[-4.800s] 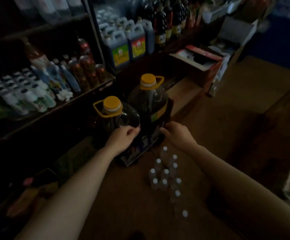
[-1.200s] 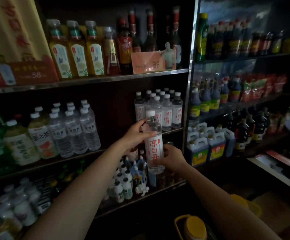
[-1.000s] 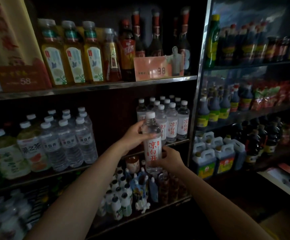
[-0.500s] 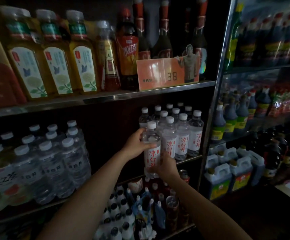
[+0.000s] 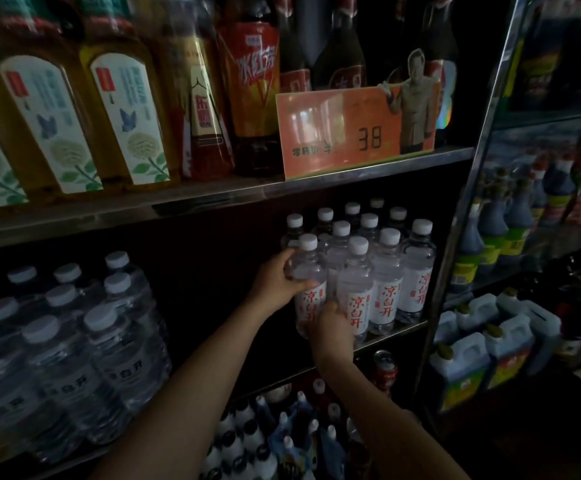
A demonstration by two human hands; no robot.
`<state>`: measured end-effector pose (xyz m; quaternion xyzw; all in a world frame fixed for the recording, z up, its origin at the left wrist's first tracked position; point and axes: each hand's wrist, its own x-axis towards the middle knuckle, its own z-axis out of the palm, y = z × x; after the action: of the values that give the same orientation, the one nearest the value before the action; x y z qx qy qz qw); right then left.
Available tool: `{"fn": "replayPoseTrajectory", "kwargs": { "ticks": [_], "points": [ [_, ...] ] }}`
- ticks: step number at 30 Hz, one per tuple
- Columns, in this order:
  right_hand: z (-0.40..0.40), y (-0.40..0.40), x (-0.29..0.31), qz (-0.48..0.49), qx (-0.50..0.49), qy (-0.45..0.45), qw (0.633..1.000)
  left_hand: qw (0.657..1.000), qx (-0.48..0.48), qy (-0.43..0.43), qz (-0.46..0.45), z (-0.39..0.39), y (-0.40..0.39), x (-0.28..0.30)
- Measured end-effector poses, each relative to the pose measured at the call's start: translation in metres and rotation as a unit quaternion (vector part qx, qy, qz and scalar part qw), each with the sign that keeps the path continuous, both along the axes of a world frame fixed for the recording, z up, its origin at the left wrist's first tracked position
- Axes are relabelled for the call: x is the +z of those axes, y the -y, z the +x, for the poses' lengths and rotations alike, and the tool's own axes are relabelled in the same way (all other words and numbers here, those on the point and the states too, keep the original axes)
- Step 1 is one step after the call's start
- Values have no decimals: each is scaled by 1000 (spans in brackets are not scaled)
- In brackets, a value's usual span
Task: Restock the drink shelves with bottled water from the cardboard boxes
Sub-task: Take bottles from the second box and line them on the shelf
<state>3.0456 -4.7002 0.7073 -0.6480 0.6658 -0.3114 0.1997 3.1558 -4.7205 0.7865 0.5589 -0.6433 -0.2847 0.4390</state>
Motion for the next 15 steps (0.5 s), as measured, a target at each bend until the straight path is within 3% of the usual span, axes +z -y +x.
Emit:
{"fn": "replayPoseTrajectory", "kwargs": {
  "ticks": [9,15],
  "points": [
    [10,23,-5,-5,-8,-52,999,998,44,24,-37,-3,26,-5],
    [7,10,-2,18,9,2,1000,997,63,31,-40,-6,18,-5]
  ]
}}
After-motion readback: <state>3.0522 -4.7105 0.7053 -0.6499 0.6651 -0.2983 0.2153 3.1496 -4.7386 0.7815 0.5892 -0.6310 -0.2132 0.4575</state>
